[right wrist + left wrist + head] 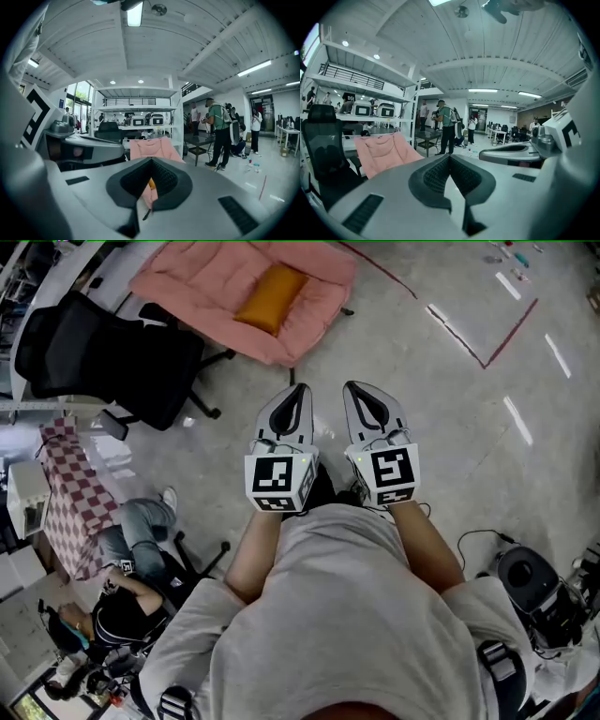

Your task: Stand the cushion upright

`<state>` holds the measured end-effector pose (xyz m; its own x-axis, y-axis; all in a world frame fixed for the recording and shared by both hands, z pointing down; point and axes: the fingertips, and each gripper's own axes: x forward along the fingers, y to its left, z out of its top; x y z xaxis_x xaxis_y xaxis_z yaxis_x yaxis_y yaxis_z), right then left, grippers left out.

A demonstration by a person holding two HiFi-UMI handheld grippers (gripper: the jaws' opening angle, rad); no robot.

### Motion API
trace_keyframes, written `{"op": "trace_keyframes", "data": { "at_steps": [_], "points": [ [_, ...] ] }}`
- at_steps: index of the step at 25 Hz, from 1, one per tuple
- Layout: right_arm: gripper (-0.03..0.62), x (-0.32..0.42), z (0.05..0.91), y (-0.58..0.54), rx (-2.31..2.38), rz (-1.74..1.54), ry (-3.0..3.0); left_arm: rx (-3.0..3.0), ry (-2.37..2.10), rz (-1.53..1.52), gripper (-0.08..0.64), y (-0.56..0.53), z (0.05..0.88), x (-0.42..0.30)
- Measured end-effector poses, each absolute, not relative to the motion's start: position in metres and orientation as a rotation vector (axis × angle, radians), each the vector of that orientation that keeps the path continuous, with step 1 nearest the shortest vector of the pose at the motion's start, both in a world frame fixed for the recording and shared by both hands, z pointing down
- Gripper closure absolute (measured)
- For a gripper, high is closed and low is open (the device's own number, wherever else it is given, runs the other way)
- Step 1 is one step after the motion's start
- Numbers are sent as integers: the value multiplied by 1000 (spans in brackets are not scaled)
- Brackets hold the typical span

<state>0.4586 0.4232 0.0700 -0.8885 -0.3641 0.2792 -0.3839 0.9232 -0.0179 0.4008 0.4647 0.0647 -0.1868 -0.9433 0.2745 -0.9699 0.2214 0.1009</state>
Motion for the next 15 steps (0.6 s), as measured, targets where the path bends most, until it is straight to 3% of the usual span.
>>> {"op": "trace_keyframes", "data": {
  "at_steps": [8,15],
  "points": [
    [584,373,82,397,586,97,-2729,1807,-2149,176,546,452,81,299],
    [584,313,89,406,570,36,-2677,1859,-2064,188,546,450,84,251]
  ]
}}
